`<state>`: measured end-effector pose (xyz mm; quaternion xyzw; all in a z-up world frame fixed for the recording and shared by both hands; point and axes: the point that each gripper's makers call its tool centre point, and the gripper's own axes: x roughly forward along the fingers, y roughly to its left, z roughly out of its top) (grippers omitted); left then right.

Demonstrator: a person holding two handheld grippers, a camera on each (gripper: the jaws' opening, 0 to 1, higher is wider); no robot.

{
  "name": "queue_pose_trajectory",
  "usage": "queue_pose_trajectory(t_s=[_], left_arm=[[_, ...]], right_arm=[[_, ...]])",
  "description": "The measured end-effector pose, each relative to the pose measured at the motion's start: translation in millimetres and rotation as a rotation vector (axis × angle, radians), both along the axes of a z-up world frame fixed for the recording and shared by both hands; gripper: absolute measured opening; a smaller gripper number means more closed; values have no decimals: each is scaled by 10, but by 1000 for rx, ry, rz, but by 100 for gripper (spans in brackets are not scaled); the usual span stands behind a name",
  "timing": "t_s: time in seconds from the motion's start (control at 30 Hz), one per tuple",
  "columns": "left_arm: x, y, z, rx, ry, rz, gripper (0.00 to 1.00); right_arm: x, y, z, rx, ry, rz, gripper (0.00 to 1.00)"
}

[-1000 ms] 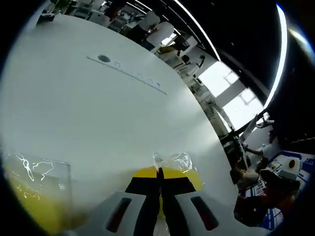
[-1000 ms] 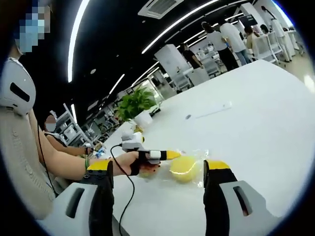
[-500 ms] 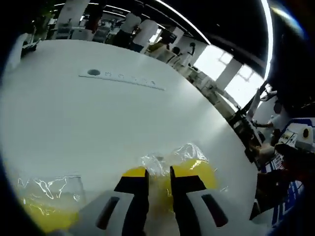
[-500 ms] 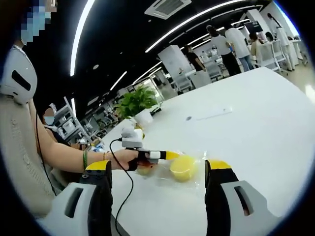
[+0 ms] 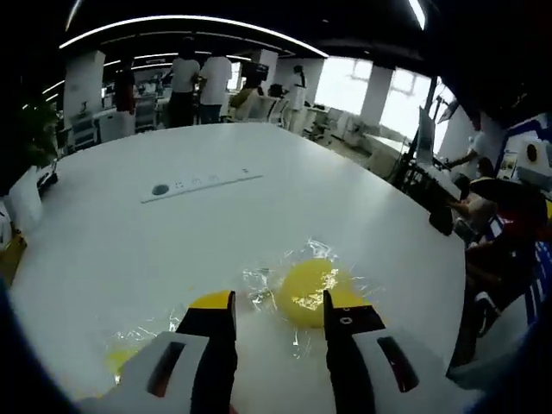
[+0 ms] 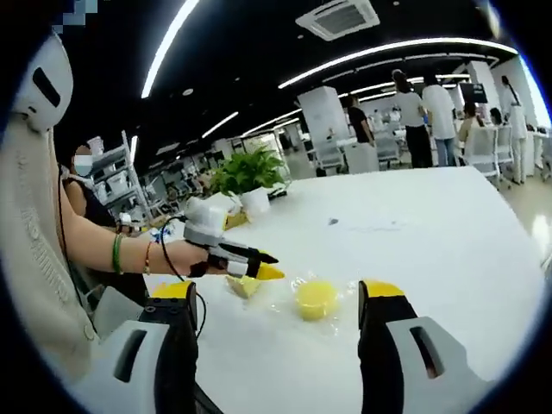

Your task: Compare the silicone blocks by pressing each to a similar depth, holding the contact briefly, and releasing to observe deformation and rebound differences across the visible hardness samples.

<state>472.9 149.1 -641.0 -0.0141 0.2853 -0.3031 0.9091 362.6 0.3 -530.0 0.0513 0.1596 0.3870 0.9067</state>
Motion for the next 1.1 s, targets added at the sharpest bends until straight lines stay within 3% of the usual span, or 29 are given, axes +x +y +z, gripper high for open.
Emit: queue_pose_trajectory(t_s=[0.1,0.27,0.4,0.53,0.7,0.77,0.87,0.93,1.03,1.1], left_arm=[[-193,107,241,-27,-53,-17,41],[-586,429,601,-56,-138,-24,46],[-920,669,873,-76,-201,-12,48],[-1229,898,1151,-99,-297,-5,57],[-1581,1098,1277,-111,-334,-11,65],[-1685,1183,1326,-116,-357,-1,66],[-1791,1321,1359,-146,-369,46,73],[-1833,1350,1365,-174,-364,58,78],[-1890,1366,1335,-186,-350,57,81],[-1931,1364,1303,-182,-341,49,77]], right_arm=[[-97,111,112,-7,-78,21,76],[-303,313,154,-104,-179,87,79],[-513,505,158,-67,-142,146,81],[-650,637,228,-25,-173,156,90],[-755,662,129,-37,-133,119,93],[-765,603,110,-55,-148,79,87],[-753,522,154,3,-151,1,85],[-794,516,154,30,-146,4,86],[-826,474,136,9,-154,-6,79],[-849,452,170,-9,-191,-5,71]])
